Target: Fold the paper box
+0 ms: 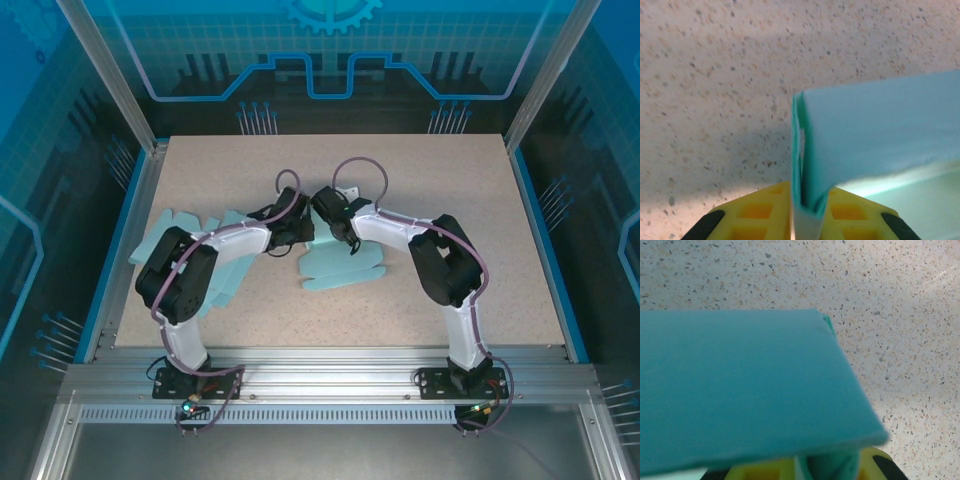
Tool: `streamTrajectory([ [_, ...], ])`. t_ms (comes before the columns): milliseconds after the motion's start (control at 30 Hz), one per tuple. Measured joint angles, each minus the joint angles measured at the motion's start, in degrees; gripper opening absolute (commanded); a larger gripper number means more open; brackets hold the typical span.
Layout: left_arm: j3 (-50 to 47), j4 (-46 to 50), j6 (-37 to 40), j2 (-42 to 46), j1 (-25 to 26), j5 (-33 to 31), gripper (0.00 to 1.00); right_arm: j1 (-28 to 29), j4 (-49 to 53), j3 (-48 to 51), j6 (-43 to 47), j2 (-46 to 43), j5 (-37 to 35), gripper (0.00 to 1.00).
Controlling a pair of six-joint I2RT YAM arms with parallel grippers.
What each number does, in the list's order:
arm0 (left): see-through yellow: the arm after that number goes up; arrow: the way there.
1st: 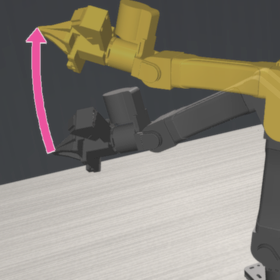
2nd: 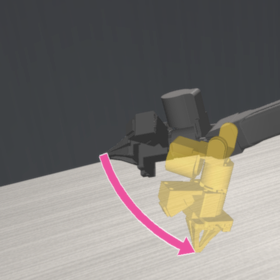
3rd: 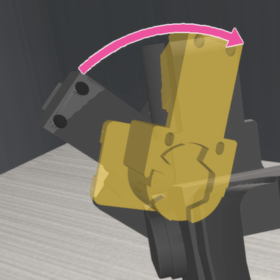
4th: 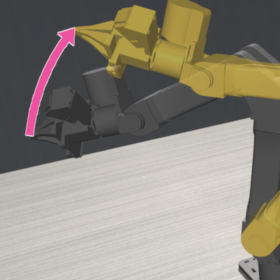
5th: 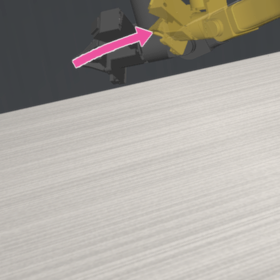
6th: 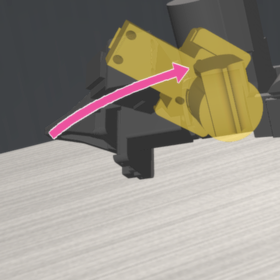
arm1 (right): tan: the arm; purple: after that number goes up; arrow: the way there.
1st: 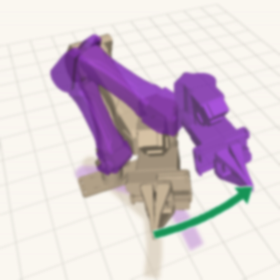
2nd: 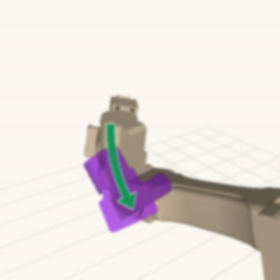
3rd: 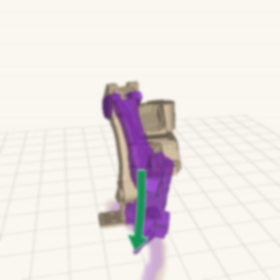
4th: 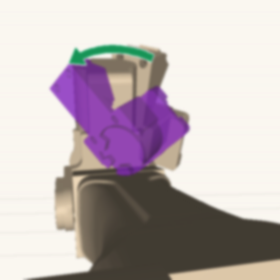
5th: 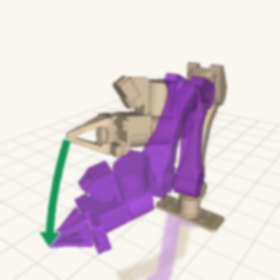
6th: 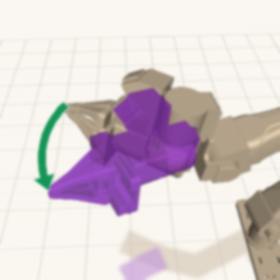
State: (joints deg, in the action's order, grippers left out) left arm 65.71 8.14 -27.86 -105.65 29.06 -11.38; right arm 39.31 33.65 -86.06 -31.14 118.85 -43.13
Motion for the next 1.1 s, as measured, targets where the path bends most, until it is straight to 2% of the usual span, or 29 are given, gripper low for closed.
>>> streamTrajectory([
  [233,10.7,8.2,-0.8,-5.4,0.9,-7.2,0.19,-1.8,-1.3,0.3,-0.4,0.7,4.0,0.07],
  [267,11.3,8.9,-0.8,-5.7,0.9,-7.6,0.16,-1.9,-1.6,0.3,-0.4,0.7,4.5,0.07],
  [333,11.9,9.6,-0.7,-6.1,0.9,-7.9,0.03,-2.2,-2.3,0.3,-0.4,0.9,5.6,0.07],
  [367,12.0,9.8,-0.9,-6.1,0.9,-8.0,0.00,-2.2,-2.6,0.3,-0.3,1.0,5.7,0.08],
  [467,12.0,9.7,-0.9,-6.1,0.9,-8.2,0.00,-2.2,-2.9,0.3,-0.3,1.0,6.2,0.09],
  [567,11.9,9.6,-0.7,-6.0,0.9,-8.5,0.00,-2.2,-3.1,0.3,-0.1,1.0,6.7,0.15],
  [800,11.8,10.8,1.3,-6.0,1.2,-12.9,0.00,-2.3,-0.1,0.3,2.8,0.9,12.4,0.35],
  [1100,12.0,12.1,5.5,-6.0,2.1,-15.9,0.00,-4.1,3.6,2.1,4.2,-5.4,21.5,0.49],
])
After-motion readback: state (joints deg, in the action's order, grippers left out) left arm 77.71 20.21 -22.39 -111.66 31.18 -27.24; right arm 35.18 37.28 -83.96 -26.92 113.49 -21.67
